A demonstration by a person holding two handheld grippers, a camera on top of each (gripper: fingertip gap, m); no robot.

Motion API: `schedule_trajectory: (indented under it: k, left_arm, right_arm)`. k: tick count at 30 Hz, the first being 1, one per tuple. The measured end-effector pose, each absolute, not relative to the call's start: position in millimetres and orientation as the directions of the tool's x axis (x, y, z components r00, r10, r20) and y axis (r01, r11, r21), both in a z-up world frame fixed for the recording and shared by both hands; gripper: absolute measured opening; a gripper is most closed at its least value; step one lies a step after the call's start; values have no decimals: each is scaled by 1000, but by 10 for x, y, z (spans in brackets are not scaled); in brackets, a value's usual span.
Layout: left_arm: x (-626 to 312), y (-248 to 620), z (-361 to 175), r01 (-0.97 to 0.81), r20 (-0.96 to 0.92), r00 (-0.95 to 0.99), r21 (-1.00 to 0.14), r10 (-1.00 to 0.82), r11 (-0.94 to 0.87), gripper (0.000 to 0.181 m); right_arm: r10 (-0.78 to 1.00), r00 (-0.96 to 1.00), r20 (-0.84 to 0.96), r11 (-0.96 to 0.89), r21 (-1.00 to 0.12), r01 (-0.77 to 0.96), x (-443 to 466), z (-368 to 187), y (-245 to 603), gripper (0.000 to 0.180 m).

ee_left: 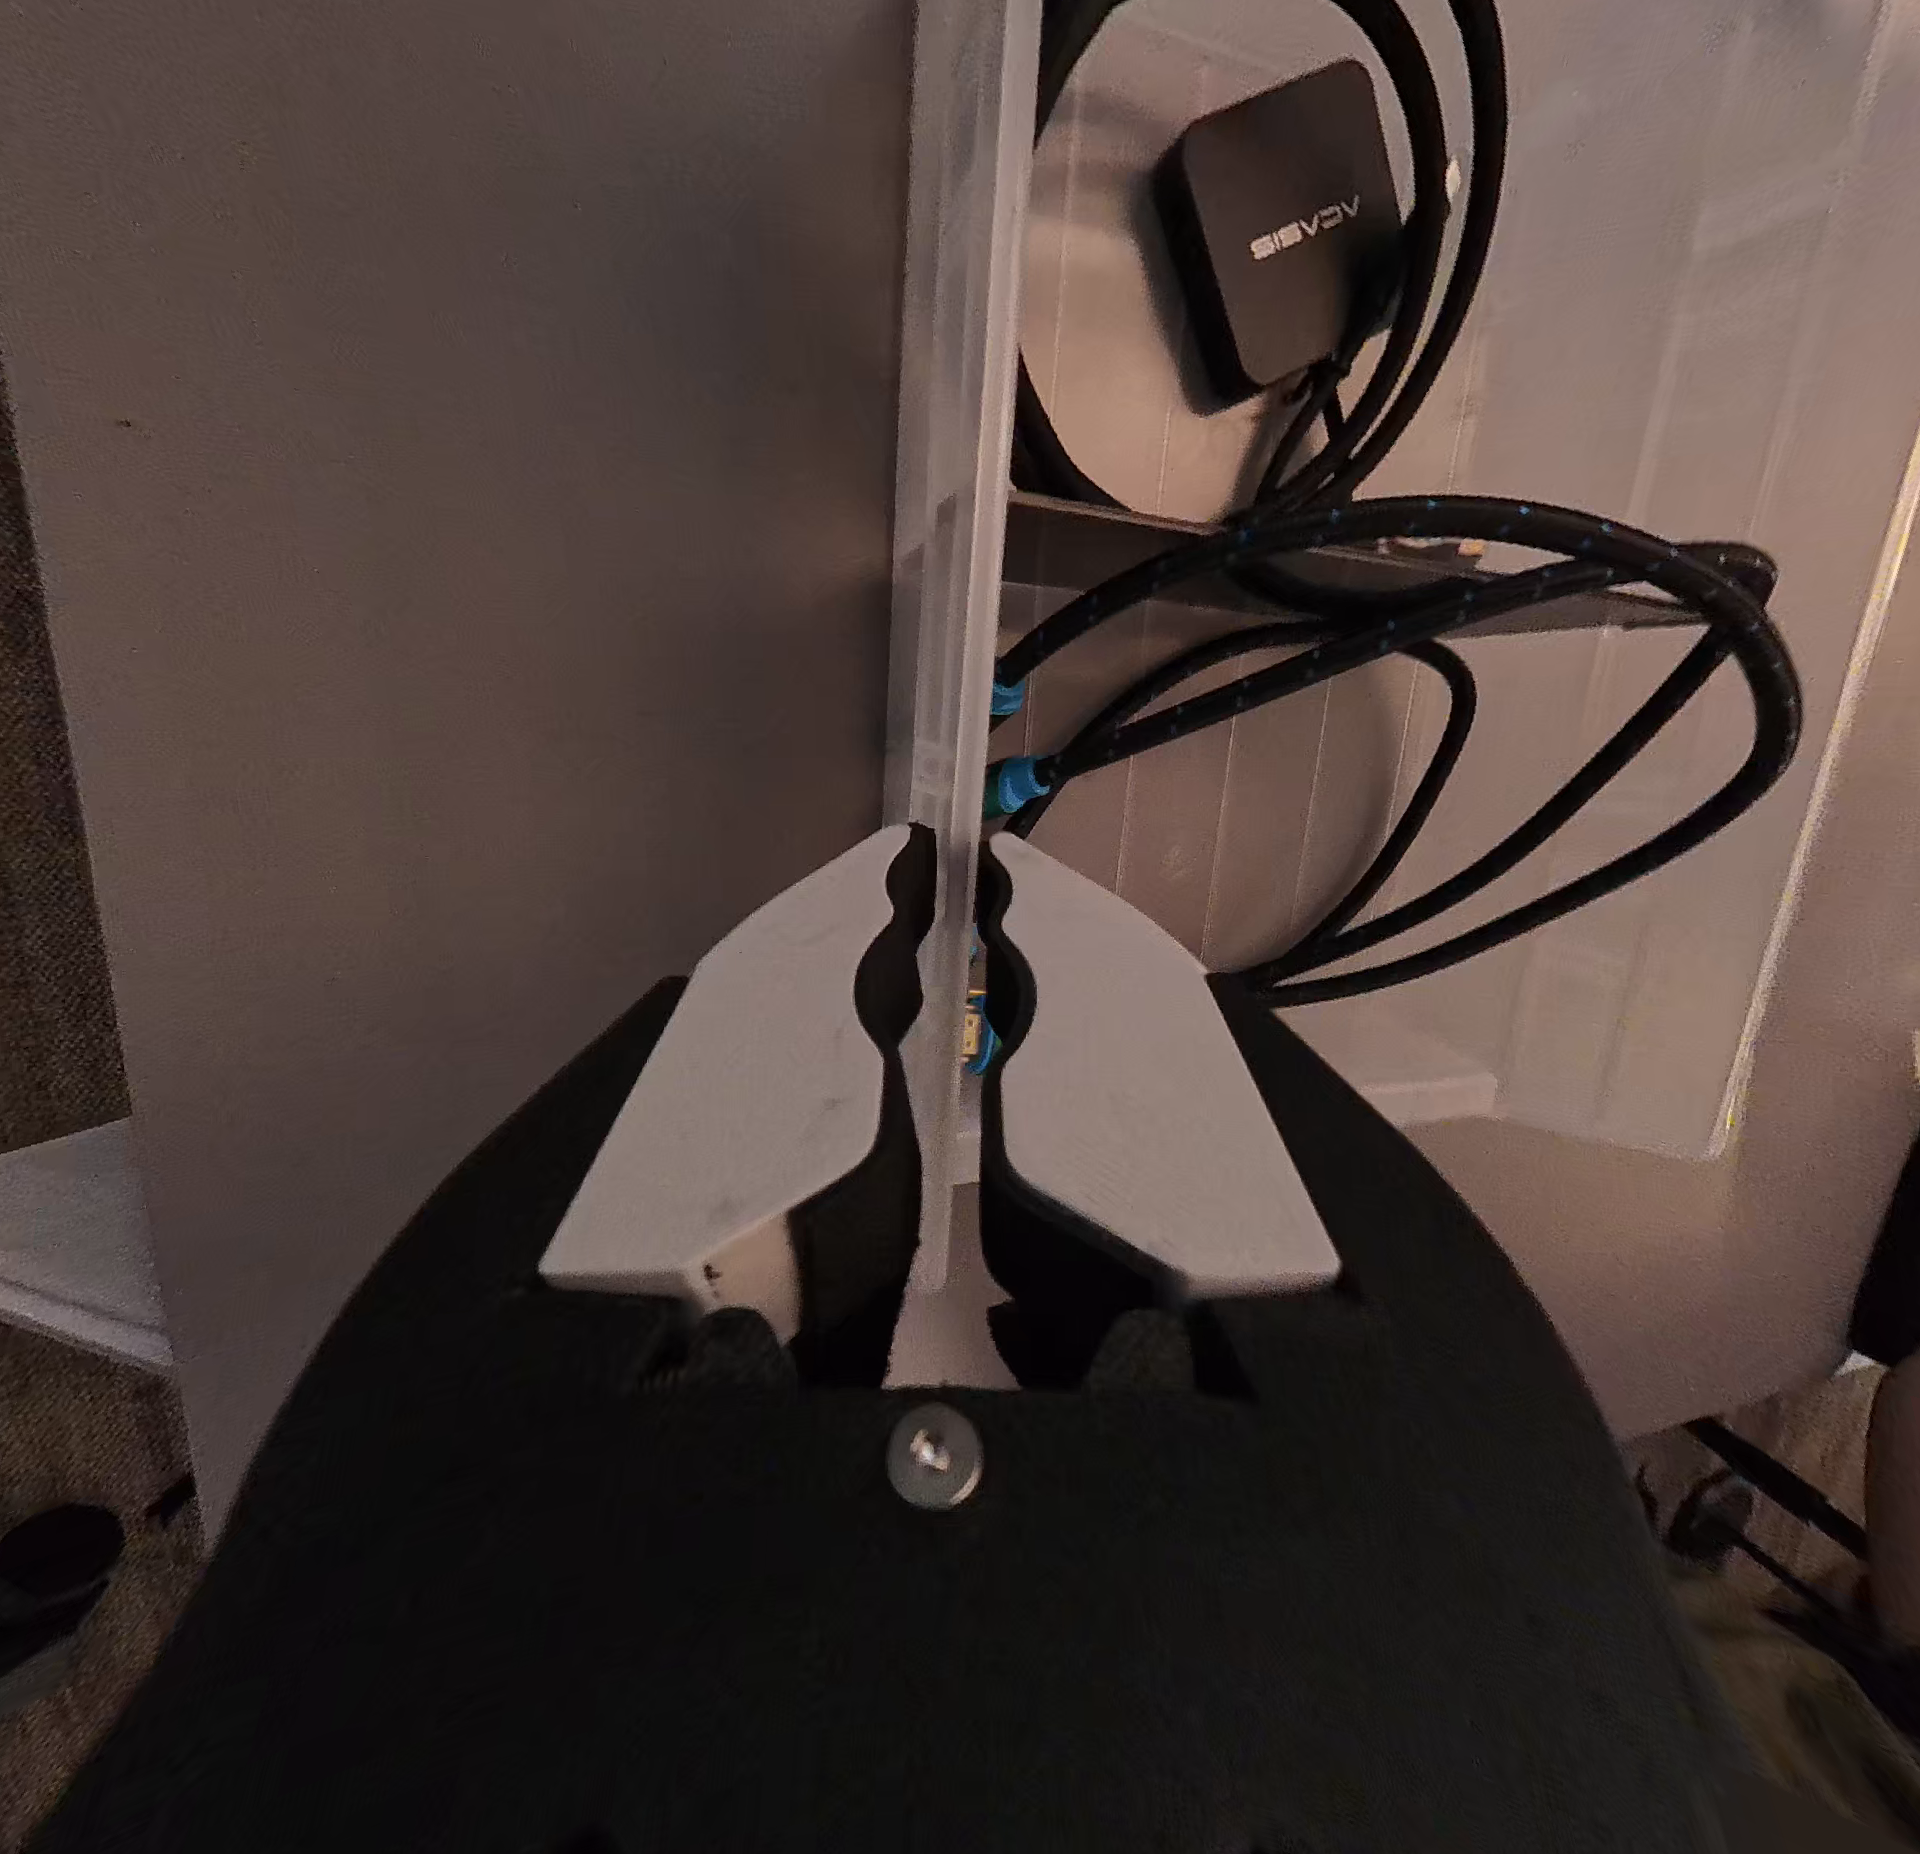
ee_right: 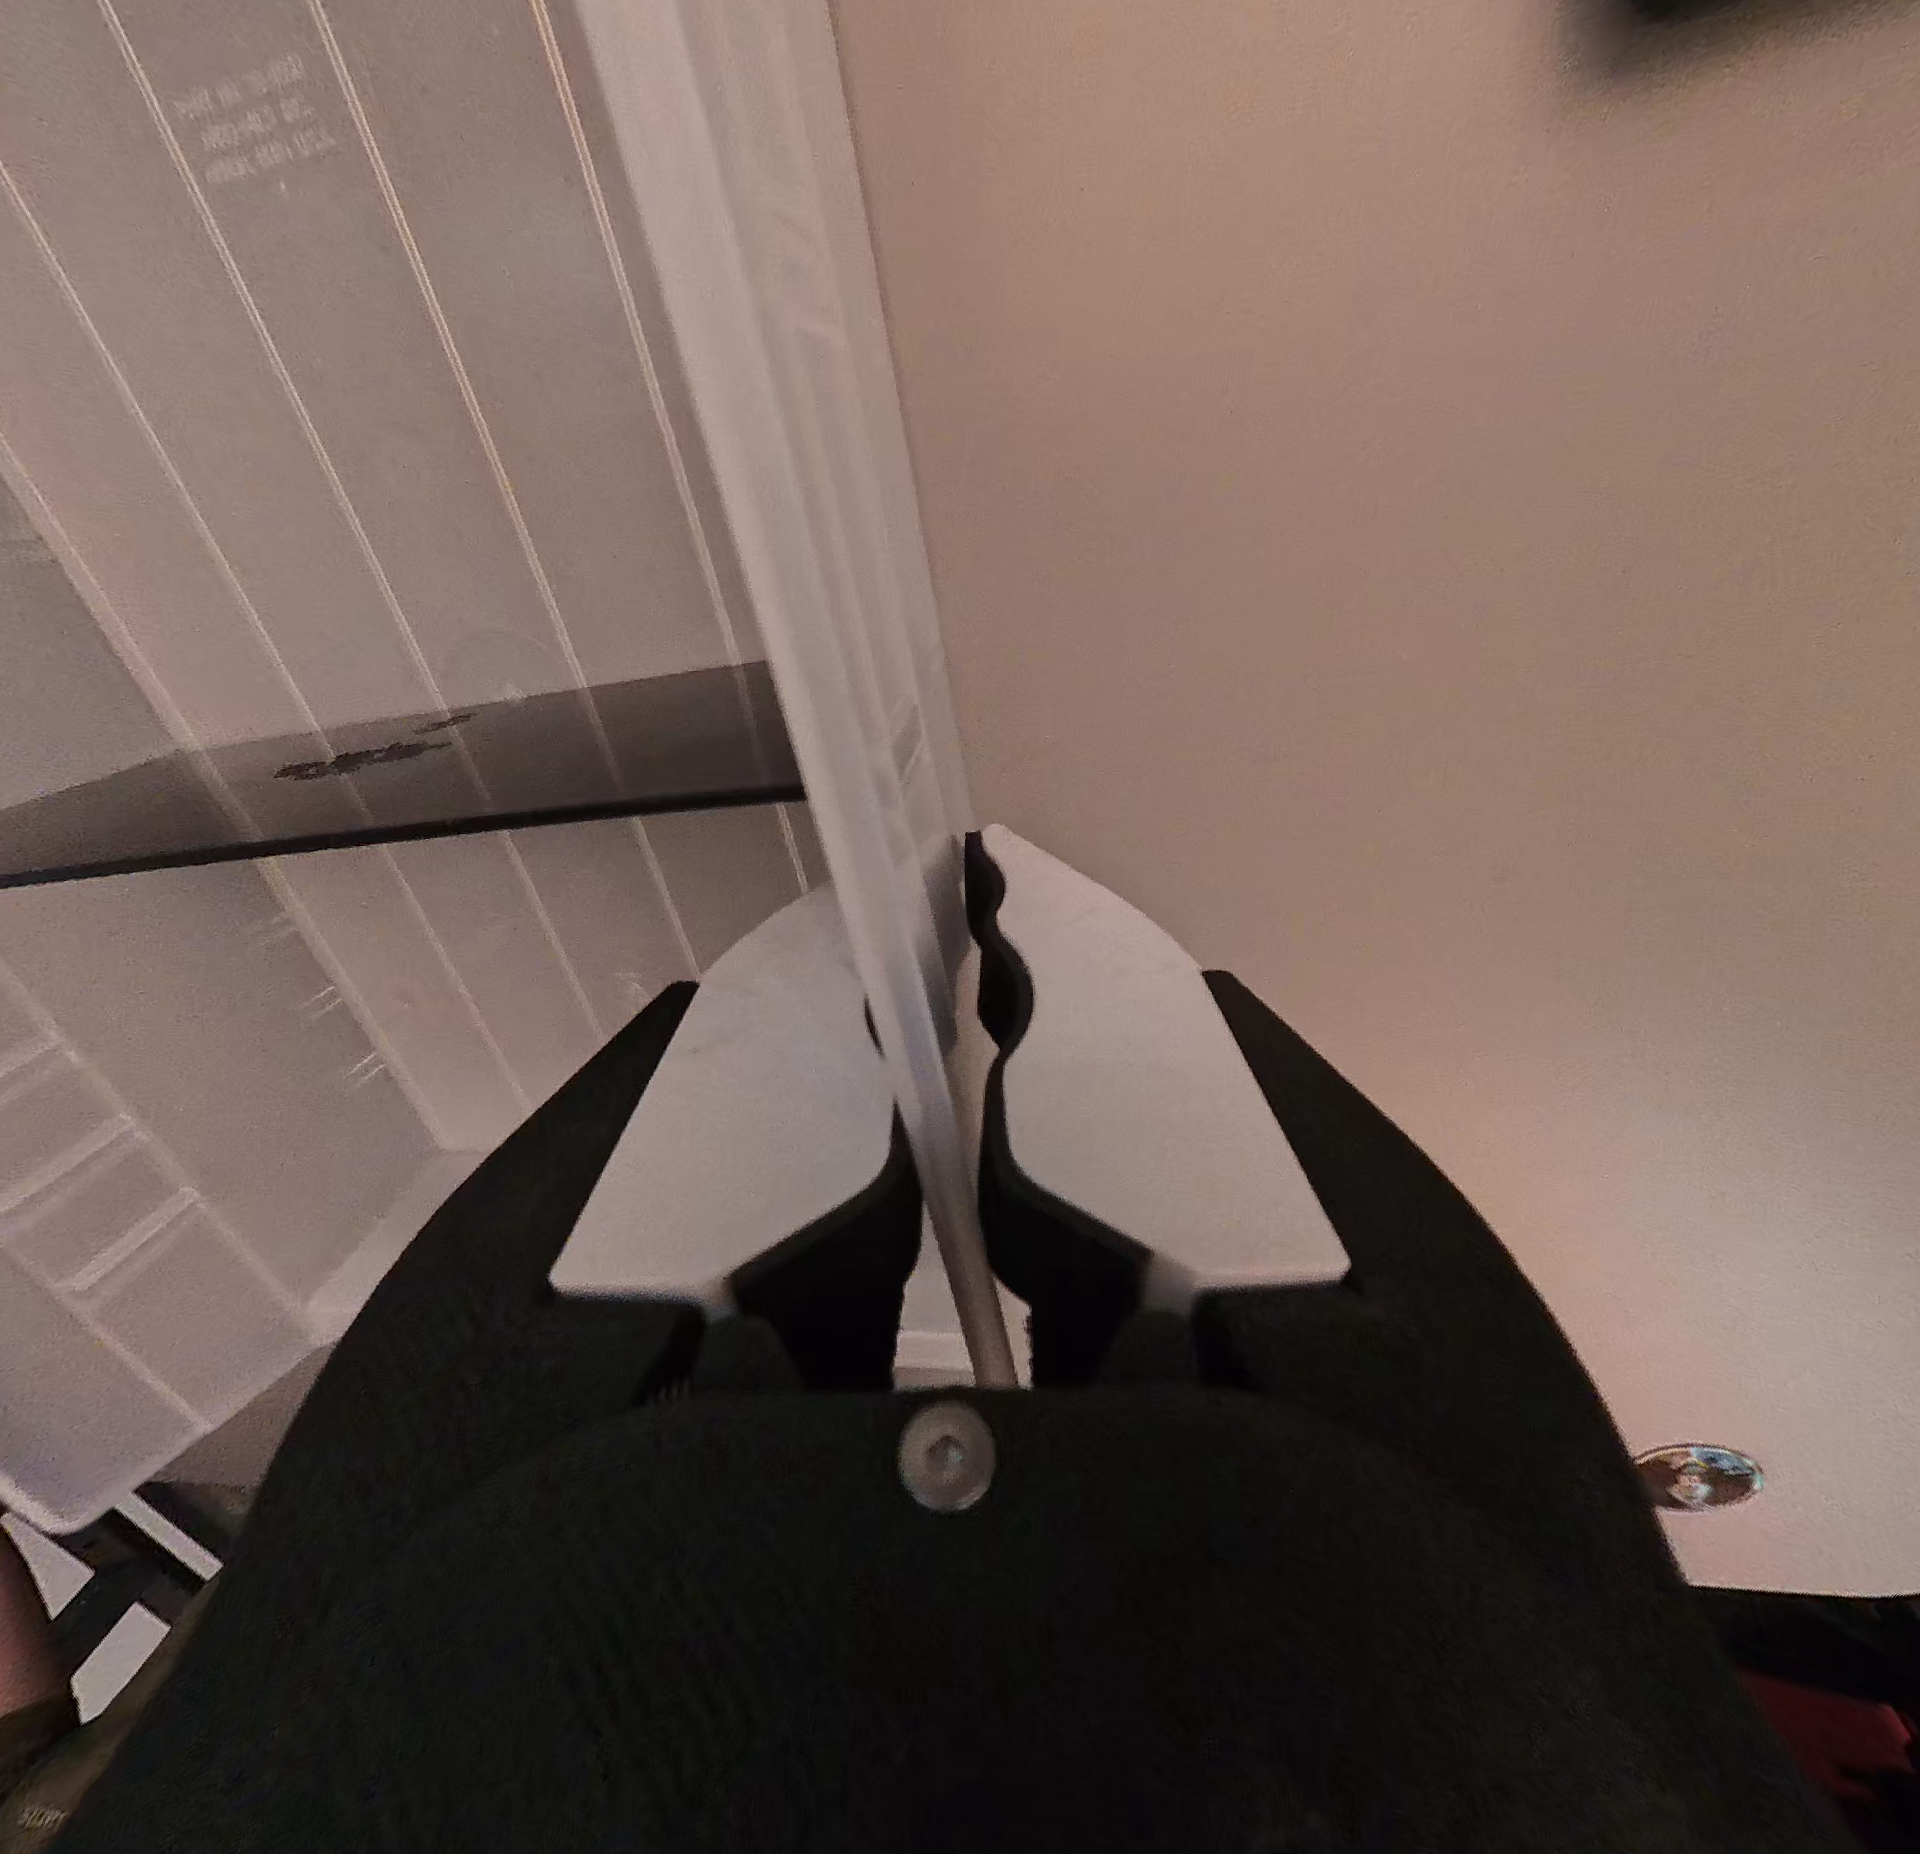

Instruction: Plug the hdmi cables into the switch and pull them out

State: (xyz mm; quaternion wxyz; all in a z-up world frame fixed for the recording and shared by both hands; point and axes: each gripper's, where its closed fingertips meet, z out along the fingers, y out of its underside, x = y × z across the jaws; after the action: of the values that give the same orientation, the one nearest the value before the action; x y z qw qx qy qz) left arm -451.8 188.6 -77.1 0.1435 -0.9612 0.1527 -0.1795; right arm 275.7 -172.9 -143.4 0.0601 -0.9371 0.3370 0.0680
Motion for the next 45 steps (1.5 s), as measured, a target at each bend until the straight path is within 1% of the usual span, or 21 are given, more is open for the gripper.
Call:
schedule_trajectory:
  k: [12, 17, 20, 22, 25, 27, 28, 32, 33, 34, 35, 37, 38, 40, 42, 43, 44, 45]
  left_arm:
    - [-4562, 1884, -769, -221, 316, 890, -334, -330, -916, 7]
    - [-4584, 1871, -769, -228, 279, 904, -324, -323, -918, 6]
    - [-4586, 1859, -758, -219, 270, 912, -318, -309, -922, 6]
    - [-4598, 1902, -678, -172, 277, 920, -352, -278, -920, 6]
    - [-4693, 2030, -399, -98, 238, 942, -478, -236, -873, 25]
    - [-4649, 2089, -174, -87, 233, 935, -575, -265, -813, 37]
    - [-4593, 2122, -59, -87, 235, 927, -625, -293, -776, 41]
    - [-4298, 2348, 358, -103, 171, 898, -813, -405, -573, 62]
    - [-4213, 2406, 416, -125, 131, 896, -843, -424, -523, 70]
    - [-4120, 2462, 450, -154, 85, 893, -866, -442, -476, 79]
    - [-4021, 2517, 461, -187, 35, 890, -882, -456, -432, 84]
    - [-3859, 2639, 410, -261, -77, 891, -894, -448, -365, 95]
    - [-3809, 2711, 359, -304, -141, 894, -888, -426, -345, 100]
    - [-3758, 2859, 213, -392, -261, 891, -855, -372, -339, 102]
    - [-3731, 2981, 25, -446, -322, 881, -808, -346, -386, 104]
    - [-3735, 3029, -71, -465, -342, 877, -781, -338, -417, 106]
    - [-3758, 3072, -155, -486, -368, 870, -753, -328, -444, 106]
    - [-3782, 3107, -220, -506, -396, 861, -727, -320, -464, 105]
  right_arm:
    - [-612, 774, -166, -776, -67, -628, 2828, -1434, -1735, 6]
    - [-614, 771, -169, -773, -70, -631, 2826, -1432, -1734, 7]
    - [-614, 765, -193, -768, -73, -636, 2809, -1421, -1719, 12]
    - [-616, 758, -214, -762, -83, -643, 2796, -1406, -1706, 15]
    - [-638, 743, -203, -741, -98, -664, 2829, -1372, -1730, 21]
    - [-641, 742, -197, -736, -118, -667, 2833, -1313, -1743, 21]
    - [-646, 741, -184, -729, -138, -670, 2851, -1268, -1746, 21]
    - [-655, 743, -137, -701, -258, -665, 2890, -957, -1720, 21]
    - [-659, 743, -120, -691, -295, -660, 2893, -849, -1715, 26]
    - [-660, 745, -94, -684, -334, -649, 2900, -732, -1721, 26]
    - [-657, 750, -78, -673, -386, -630, 2895, -591, -1703, 26]
    - [-643, 763, -75, -635, -505, -585, 2844, -255, -1631, 26]
    - [-641, 766, -45, -609, -578, -543, 2843, -53, -1608, 26]
    - [-633, 773, 31, -525, -752, -399, 2824, 454, -1542, 26]
    - [-609, 788, 92, -360, -917, -171, 2690, 1078, -1460, 27]
    - [-600, 792, 115, -254, -966, -53, 2564, 1370, -1456, 30]
    - [-577, 805, 139, -152, -986, 62, 2392, 1597, -1467, 36]
    - [-557, 812, 175, -42, -982, 183, 2211, 1780, -1495, 42]
